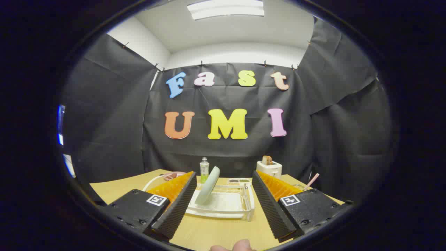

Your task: Take the plate from the dish rack, then take the spoon from the basket and place it into the plate.

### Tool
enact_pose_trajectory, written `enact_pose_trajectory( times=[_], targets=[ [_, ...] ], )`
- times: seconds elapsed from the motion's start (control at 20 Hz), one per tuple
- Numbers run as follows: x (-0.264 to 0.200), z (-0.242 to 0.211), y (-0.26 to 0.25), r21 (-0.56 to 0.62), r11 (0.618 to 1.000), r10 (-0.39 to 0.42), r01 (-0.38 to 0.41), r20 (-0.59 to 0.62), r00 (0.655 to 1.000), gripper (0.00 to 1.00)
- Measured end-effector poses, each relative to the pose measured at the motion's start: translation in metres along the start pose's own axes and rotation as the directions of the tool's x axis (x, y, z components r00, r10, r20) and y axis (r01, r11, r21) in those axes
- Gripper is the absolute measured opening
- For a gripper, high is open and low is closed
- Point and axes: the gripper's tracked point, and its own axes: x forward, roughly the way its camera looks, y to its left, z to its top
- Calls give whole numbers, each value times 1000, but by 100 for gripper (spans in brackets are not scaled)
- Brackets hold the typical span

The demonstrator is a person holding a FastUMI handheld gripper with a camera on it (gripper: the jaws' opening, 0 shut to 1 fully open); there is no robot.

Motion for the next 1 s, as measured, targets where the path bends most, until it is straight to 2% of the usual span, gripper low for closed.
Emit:
enact_pose_trajectory(
  times=[0.55, 1.0],
  targets=[
    [8, 7, 27, 15, 999, 33, -33, -8, 999, 100],
    [11, 6, 26, 36, 999, 22, -21, -28, 999, 100]
  ],
)
